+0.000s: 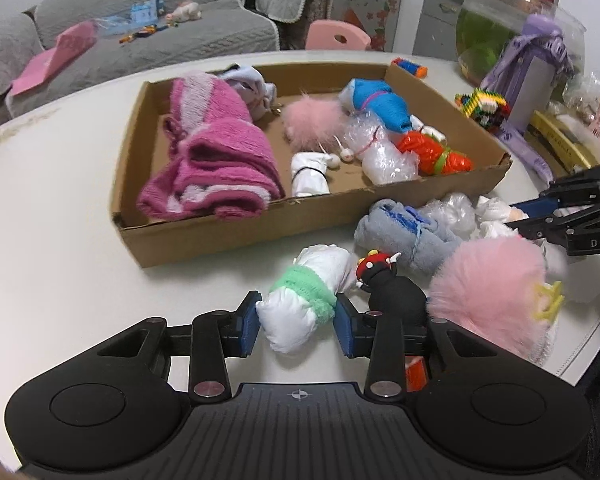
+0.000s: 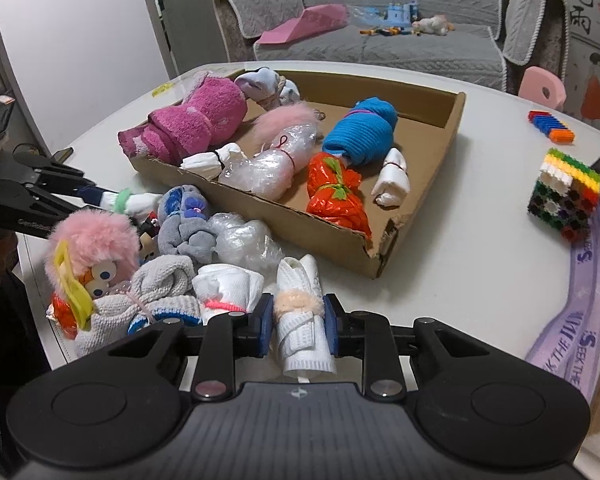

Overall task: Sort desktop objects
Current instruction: 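Grasp the white green-banded sock roll with the left tool while the right tool grasps the peach-tied white sock roll, then carry both sock rolls over the box and open both tools to drop them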

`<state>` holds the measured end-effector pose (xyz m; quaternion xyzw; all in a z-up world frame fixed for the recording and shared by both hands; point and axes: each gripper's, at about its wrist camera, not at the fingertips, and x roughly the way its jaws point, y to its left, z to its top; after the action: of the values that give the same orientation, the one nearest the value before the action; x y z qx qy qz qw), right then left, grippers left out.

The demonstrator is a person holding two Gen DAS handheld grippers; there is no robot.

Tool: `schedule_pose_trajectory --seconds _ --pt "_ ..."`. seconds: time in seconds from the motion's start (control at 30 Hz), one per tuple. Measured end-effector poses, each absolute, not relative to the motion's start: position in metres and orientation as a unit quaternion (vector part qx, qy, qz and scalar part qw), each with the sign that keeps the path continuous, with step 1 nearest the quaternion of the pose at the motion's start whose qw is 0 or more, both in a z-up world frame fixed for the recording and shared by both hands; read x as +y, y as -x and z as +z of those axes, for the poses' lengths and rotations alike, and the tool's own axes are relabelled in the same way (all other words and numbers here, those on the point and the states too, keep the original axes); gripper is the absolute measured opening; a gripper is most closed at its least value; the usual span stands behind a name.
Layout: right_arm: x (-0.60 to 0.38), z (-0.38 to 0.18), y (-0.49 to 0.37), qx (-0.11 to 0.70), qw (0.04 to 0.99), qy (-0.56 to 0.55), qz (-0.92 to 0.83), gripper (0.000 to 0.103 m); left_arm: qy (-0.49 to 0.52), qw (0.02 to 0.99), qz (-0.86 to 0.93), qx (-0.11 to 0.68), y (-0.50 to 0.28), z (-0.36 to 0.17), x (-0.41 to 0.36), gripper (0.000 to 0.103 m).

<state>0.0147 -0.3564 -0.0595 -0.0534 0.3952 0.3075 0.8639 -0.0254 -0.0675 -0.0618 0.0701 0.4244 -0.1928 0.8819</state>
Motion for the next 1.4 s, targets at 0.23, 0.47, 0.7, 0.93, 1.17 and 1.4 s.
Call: schedule_pose_trajectory --seconds 0.23,0.47,0.7,0.93,1.17,1.4 --pt "-0.374 -0.045 -0.008 0.381 0.875 0.029 0.298 0.024 -0.071 0.895 -0.193 0.395 0.049 -0.030 -0.052 0.045" --pt "-0.385 -0.023 -0.001 0.364 0.883 0.028 0.295 0.024 -0.071 0.907 -0.181 0.374 0.063 -0.003 -0.037 0.045" --pt "-0.390 0.002 0.000 0.346 0.891 0.042 0.290 0.024 -0.065 0.918 -0.172 0.351 0.063 0.032 -0.022 0.045" --pt "-0.394 0.042 -0.008 0.315 0.904 0.061 0.281 0.024 -0.073 0.931 -0.168 0.315 0.053 0.081 -0.019 0.045" --pt "-0.391 0.086 -0.025 0.280 0.915 0.078 0.279 0.024 -0.089 0.938 -0.171 0.288 0.033 0.118 -0.034 0.045" --pt "-0.378 0.109 -0.055 0.266 0.918 0.080 0.284 0.024 -0.085 0.935 -0.191 0.287 0.000 0.136 -0.059 0.045"
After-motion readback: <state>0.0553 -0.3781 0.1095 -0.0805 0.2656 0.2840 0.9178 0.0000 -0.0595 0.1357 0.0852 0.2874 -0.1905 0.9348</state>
